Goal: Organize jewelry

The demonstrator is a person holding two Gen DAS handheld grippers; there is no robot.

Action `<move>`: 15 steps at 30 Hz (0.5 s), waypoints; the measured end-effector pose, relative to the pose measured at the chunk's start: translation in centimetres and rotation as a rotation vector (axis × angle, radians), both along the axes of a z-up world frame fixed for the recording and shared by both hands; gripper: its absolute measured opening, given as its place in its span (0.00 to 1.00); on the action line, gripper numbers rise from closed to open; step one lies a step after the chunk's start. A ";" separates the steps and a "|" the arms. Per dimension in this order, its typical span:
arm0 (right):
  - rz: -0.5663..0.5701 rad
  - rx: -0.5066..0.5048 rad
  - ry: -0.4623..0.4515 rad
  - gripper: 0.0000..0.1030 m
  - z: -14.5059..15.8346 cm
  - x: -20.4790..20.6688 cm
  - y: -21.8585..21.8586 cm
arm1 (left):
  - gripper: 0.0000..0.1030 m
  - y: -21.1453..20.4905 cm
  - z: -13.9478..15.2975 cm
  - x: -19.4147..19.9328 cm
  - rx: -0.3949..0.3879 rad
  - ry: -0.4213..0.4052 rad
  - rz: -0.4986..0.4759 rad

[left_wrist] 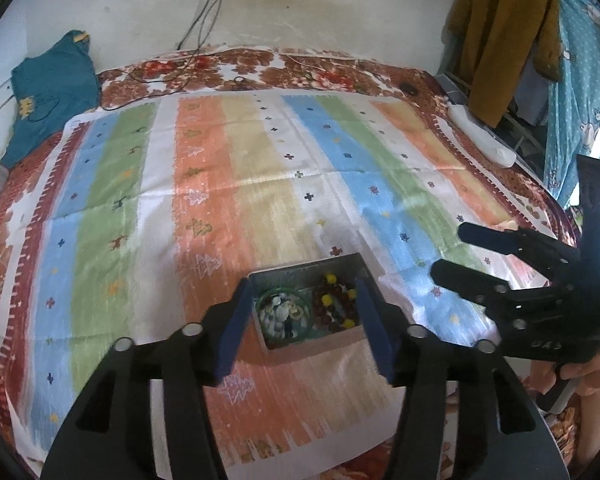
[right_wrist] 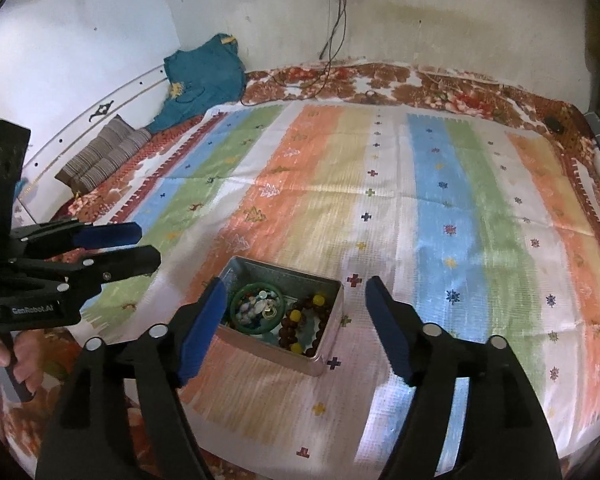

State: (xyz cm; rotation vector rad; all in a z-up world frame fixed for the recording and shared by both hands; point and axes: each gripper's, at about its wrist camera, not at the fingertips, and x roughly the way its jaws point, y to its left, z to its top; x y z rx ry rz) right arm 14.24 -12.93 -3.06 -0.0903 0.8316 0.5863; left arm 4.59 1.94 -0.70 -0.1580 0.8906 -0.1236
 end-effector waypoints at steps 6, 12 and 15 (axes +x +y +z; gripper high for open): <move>-0.033 0.034 -0.046 0.83 0.8 -1.3 -1.3 | 0.82 0.6 0.1 -1.7 -0.017 -0.041 0.028; -0.038 0.032 -0.095 0.92 1.2 -2.8 -2.1 | 0.95 0.4 0.3 -2.9 0.059 -0.087 0.065; -0.028 0.045 -0.093 0.92 1.1 -3.0 -2.2 | 0.95 0.3 0.5 -3.3 0.082 -0.107 0.070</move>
